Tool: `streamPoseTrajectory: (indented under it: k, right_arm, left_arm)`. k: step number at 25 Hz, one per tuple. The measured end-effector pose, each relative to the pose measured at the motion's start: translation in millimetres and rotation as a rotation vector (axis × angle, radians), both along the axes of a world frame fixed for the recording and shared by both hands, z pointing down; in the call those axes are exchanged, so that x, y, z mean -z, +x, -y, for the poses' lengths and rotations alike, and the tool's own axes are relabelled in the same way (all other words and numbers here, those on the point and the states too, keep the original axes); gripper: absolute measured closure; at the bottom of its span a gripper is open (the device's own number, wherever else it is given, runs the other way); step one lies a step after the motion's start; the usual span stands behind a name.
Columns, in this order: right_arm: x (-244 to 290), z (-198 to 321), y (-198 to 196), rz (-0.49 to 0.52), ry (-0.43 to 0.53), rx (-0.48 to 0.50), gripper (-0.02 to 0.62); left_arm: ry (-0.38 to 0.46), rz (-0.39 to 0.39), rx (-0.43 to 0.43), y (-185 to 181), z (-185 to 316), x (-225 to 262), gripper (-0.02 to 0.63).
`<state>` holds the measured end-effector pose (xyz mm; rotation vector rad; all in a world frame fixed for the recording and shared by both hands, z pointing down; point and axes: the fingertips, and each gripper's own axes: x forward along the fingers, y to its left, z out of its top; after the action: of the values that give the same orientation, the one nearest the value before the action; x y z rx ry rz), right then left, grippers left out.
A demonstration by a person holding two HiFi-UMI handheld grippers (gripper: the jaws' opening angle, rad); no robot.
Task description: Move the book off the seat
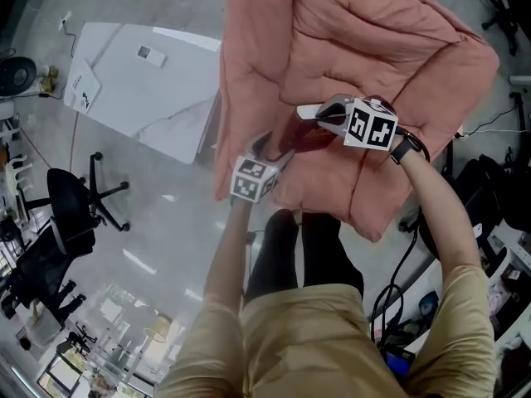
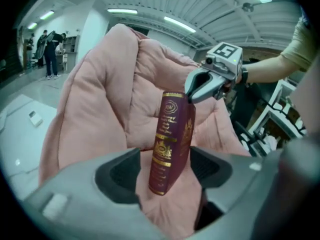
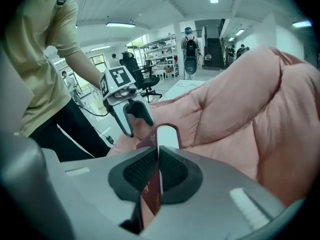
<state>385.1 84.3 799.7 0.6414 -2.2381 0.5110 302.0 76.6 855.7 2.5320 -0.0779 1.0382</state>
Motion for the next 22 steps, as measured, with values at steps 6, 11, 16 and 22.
streamPoseTrajectory:
  k: [6, 11, 16, 22]
  right_arm:
    - [84, -4, -4, -0.100, 0.030, 0.064, 0.578]
    - [162, -9, -22, -0.160, 0.087, 0.128, 0.580]
    - [235, 0, -36, -0.211, 0.160, 0.147, 0.580]
    - [321, 12, -59, -0.256, 0.263, 0.154, 0.574]
  left_arm:
    - [0.046, -0.063, -0.176, 20, -11, 59, 0.291]
    - [0.060, -0.119, -0.233, 24, -18, 112, 0.299]
    - [0.061, -0.246, -0.238, 27, -12, 185, 0.376]
    - [0.028, -0.334, -0.209, 6, -4, 276, 0.382]
